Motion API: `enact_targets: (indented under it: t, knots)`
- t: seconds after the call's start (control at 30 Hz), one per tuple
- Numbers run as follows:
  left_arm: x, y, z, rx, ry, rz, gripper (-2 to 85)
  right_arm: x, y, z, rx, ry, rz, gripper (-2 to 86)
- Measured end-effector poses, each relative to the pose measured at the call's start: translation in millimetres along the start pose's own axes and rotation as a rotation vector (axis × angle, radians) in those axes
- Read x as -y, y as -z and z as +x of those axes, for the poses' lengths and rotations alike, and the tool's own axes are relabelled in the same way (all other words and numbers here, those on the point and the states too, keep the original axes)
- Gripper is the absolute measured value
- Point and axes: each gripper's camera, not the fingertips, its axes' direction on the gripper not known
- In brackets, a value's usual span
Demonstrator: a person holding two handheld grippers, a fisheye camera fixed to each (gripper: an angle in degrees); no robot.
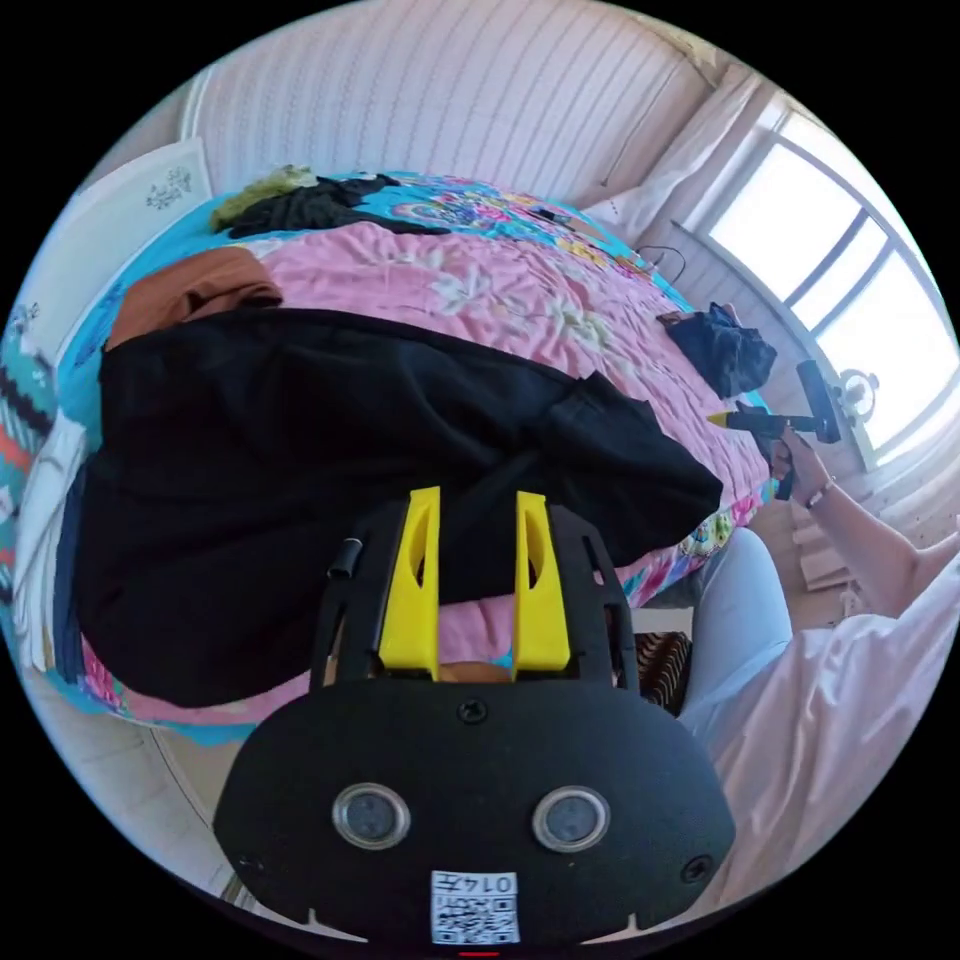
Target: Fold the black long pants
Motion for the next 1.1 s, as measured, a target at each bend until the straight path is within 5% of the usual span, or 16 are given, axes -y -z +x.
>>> enact_targets:
  t: [0.23,0.33,0.57,0.83,1.1]
  knots:
    - [50.9,-66.9,53.7,0.158,-0.137,-0.225,5.2,17.9,-71.8,-22.2,-0.011,0.104,-0.269,11.1]
    - [54.7,-44.8,71.8,0.168,-0.214,-0.164,0.1,-1.3,-17.2,7.3,0.102,0.096,-0.08,2.1]
    - [33.9,-10.4,106.5,0.016,-0.412,-0.042,-0.9,-146.2,108.6,131.0,0.248,-0.28,0.416,0.1]
    - [31.3,-53.9,95.5,-0.066,-0.257,-0.236,-0.8,-235.8,64.2,196.9,0.187,-0.559,0.129,-0.1]
    - [70.9,-30.0,123.4,0.015,-0.362,-0.198,-0.7,-217.4,106.9,210.2,0.024,-0.451,0.323,0.5]
